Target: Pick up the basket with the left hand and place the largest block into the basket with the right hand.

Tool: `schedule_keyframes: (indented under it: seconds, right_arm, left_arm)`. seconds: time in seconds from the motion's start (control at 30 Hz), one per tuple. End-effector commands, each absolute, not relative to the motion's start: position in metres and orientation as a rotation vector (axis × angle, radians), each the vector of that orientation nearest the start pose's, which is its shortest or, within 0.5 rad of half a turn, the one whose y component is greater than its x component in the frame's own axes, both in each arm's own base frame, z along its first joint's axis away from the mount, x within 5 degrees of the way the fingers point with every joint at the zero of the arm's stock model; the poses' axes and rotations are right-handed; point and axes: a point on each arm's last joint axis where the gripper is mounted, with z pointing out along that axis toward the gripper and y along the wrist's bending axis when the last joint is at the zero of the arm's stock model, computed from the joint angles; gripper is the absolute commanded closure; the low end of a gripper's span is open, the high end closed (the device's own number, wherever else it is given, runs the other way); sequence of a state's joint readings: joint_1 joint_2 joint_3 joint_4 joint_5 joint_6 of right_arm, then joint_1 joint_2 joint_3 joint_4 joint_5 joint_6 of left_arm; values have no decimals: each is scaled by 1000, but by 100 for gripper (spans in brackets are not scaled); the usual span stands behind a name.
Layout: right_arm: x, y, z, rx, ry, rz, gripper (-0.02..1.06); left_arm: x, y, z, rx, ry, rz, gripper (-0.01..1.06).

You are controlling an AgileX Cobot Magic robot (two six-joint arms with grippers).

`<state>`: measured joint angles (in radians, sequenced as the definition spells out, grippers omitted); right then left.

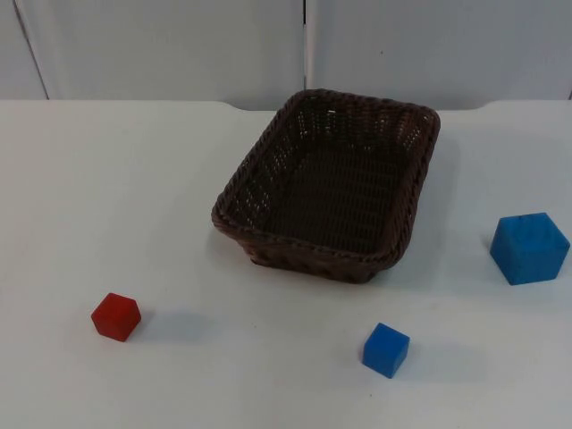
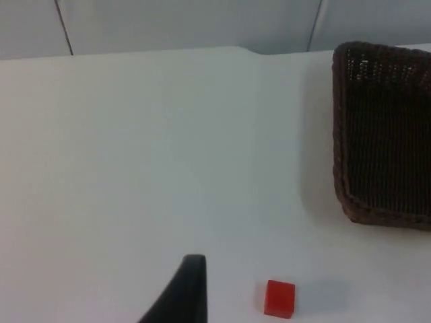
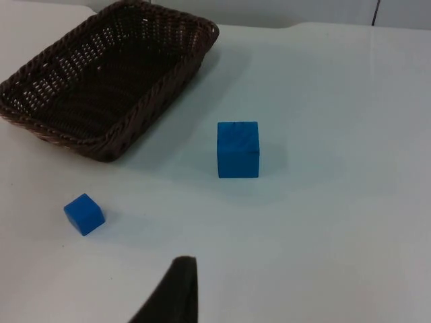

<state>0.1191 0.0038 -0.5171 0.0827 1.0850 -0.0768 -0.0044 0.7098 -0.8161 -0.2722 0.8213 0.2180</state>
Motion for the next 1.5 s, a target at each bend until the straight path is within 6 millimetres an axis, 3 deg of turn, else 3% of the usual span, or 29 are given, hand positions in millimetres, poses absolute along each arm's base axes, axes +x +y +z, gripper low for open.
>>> schedule_keyframes:
  seconds: [0.0,0.17,0.4,0.77,1.1,1.47]
  right_arm:
    - [-8,6,281,-200,2035,127,-1]
    - [-8,6,281,-200,2035,127,-1]
    - [-8,6,281,-200,2035,127,-1]
    - [-8,6,281,-200,2035,127,-1]
    - [-8,6,281,-200,2035,127,-1]
    - [-8,6,281,-200,2035,127,-1]
  left_arm:
    - [142,-19,363,153,2166,-215,0]
    - [172,-23,372,181,2197,-264,0]
    - [206,-25,369,210,2277,-281,0]
    - [267,-28,340,259,2407,-295,0]
    - [322,-80,303,509,2479,-327,0]
    - [377,-102,263,565,2551,-340,0]
